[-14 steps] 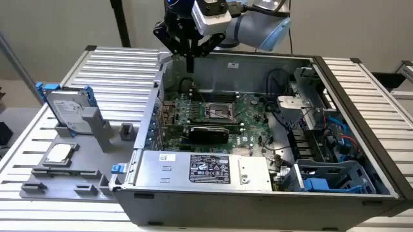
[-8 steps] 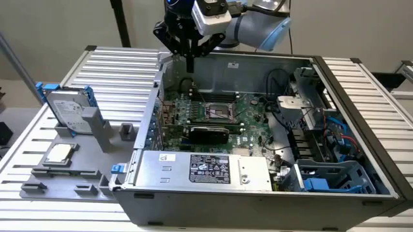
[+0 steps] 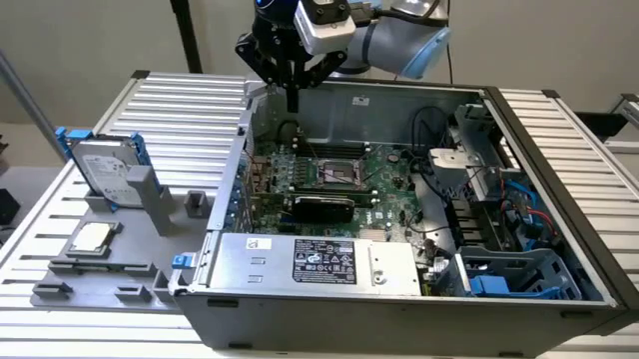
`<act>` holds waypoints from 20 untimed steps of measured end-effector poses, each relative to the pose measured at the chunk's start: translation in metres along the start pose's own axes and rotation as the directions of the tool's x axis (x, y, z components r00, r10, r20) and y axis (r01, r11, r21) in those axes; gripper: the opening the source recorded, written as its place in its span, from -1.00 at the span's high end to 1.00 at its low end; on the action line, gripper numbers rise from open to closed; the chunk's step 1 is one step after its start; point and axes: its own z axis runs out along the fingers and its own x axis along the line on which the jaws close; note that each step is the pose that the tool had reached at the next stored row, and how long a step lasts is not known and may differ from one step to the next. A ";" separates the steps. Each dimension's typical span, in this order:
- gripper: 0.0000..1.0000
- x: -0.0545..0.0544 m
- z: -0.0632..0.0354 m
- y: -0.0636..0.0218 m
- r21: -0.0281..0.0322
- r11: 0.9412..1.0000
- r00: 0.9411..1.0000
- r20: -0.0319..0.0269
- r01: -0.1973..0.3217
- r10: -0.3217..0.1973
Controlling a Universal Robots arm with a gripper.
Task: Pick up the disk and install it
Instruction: 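Reach for the disk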
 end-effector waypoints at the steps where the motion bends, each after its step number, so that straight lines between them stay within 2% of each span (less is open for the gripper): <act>1: 1.00 0.003 -0.0001 -0.0003 0.000 1.000 1.000 0.000 0.000 0.000; 20: 1.00 0.089 0.0003 -0.0066 0.000 1.000 1.000 0.000 0.000 0.000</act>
